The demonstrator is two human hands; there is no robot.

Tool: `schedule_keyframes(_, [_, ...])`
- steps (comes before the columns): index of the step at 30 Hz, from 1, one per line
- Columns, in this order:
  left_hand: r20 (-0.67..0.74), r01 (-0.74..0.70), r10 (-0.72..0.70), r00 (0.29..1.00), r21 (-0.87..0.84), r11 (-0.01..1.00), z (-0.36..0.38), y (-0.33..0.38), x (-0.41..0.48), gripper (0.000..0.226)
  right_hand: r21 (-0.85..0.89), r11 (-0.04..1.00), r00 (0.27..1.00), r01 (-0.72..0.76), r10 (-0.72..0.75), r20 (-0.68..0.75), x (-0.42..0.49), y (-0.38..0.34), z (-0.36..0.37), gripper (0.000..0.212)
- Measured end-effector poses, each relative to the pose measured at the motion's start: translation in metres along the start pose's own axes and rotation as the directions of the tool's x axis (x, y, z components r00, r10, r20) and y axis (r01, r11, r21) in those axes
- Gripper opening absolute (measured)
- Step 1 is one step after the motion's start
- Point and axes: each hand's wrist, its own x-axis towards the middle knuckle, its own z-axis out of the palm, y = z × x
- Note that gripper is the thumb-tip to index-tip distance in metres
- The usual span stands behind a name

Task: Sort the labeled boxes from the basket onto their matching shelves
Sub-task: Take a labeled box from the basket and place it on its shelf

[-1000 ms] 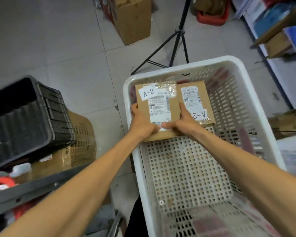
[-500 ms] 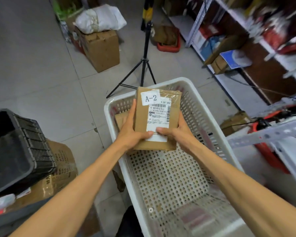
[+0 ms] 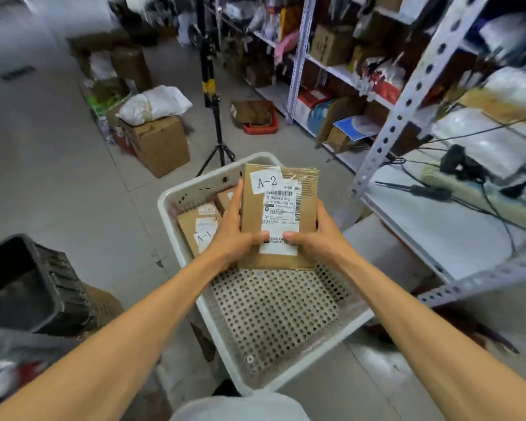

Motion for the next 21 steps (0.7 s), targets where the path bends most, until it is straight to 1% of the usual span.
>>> schedule_keyframes(3, [0.07,0.007,-0.005,0.998,-0.024,1.0,0.036,0.014,-0.035,0.114,0.036,0.999,1.0,0.022,-0.021,-0.023,-0.052,0.014,-0.025,0.092])
schedule_keyframes(7, [0.118,-0.003,0.003,0.993,0.002,1.0,0.088,0.02,-0.082,0.114,0.0,0.999,0.995,0.055,-0.054,-0.082,-0.118,0.039,-0.057,0.092])
schedule_keyframes(12, [0.23,-0.006,0.008,0.973,-0.008,1.0,0.152,0.014,-0.133,0.114,0.007,1.0,0.984,-0.005,0.006,-0.176,-0.196,0.081,-0.093,0.106])
schedule_keyframes(15, [0.29,-0.028,0.031,0.957,-0.012,1.0,0.191,0.008,-0.157,0.113,0.035,0.998,0.972,-0.046,0.053,-0.227,-0.242,0.106,-0.114,0.106])
schedule_keyframes(18, [0.369,-0.024,0.021,0.929,0.002,1.0,0.231,0.003,-0.174,0.114,0.081,0.995,0.95,-0.059,0.081,-0.303,-0.285,0.129,-0.132,0.105])
schedule_keyframes(21, [0.47,-0.041,0.017,0.882,0.04,0.998,0.273,0.004,-0.182,0.117,0.092,0.992,0.907,-0.085,0.116,-0.405,-0.323,0.151,-0.153,0.109])
